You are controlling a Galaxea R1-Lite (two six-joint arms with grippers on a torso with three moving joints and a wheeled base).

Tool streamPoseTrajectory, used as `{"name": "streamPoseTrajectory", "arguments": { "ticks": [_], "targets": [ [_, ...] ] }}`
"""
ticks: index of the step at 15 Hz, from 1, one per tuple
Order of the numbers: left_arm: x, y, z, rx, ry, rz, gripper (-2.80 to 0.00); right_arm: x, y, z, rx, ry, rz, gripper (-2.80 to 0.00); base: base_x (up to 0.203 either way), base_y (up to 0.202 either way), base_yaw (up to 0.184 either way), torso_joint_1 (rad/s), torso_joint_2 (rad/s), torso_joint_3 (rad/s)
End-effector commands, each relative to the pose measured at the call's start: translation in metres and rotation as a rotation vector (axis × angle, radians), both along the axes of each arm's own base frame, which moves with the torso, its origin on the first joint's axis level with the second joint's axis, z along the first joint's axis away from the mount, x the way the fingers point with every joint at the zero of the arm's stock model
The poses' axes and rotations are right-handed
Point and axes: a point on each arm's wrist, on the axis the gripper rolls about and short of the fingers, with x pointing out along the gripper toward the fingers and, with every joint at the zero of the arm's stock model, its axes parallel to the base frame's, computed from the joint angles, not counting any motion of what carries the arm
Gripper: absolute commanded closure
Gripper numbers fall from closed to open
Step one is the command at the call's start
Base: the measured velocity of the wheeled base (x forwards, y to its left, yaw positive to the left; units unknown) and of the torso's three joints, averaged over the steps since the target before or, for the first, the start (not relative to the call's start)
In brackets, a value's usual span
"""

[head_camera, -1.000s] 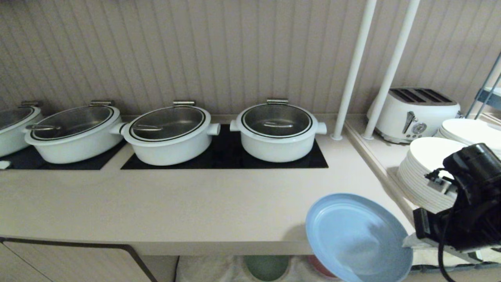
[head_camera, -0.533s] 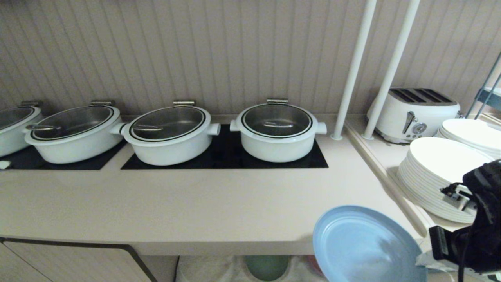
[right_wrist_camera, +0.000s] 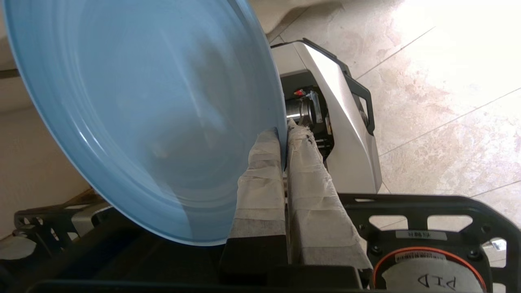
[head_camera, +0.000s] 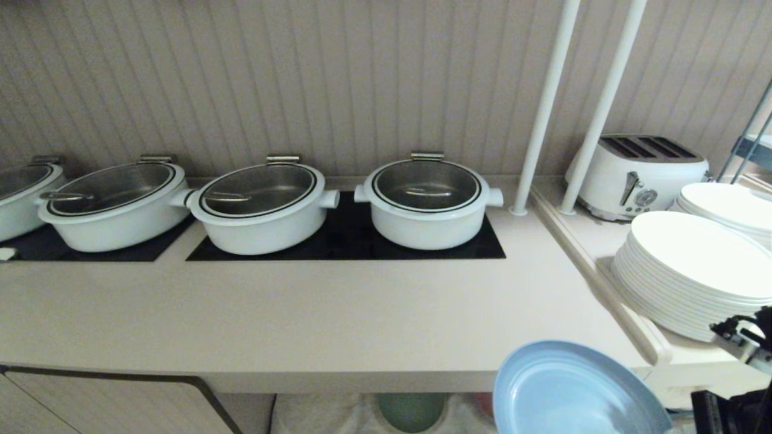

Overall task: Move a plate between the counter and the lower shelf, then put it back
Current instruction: Put the plate in the cupboard

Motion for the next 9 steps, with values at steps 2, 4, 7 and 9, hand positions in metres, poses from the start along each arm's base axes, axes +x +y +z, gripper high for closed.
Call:
{"name": "streamPoseTrajectory", "arguments": {
  "ticks": [2, 4, 7, 9],
  "targets": [
    [0.0, 0.0, 0.0, -0.001, 0.0, 0.001, 0.0, -0.014, -0.002, -0.005, 0.004, -0.001, 0.0, 0.0, 0.0, 0.0, 0.0, 0.0, 0.0, 0.0],
    [0.0, 0.0, 0.0, -0.001, -0.001, 0.001, 0.0, -0.018, -0.003, -0.01, 0.002, 0.012, -0.001, 0.0, 0.0, 0.0, 0.0, 0.0, 0.0, 0.0],
    [0.0, 0.0, 0.0, -0.001, 0.0, 0.001, 0.0, -0.023, -0.003, -0.016, 0.021, 0.03, 0.011, 0.0, 0.0, 0.0, 0.0, 0.0, 0.0, 0.0],
    [0.0, 0.0, 0.0, -0.001, -0.002, 0.001, 0.0, -0.028, -0.004, -0.019, 0.034, 0.04, 0.018, 0.0, 0.0, 0.0, 0.0, 0.0, 0.0, 0.0]
  ]
}}
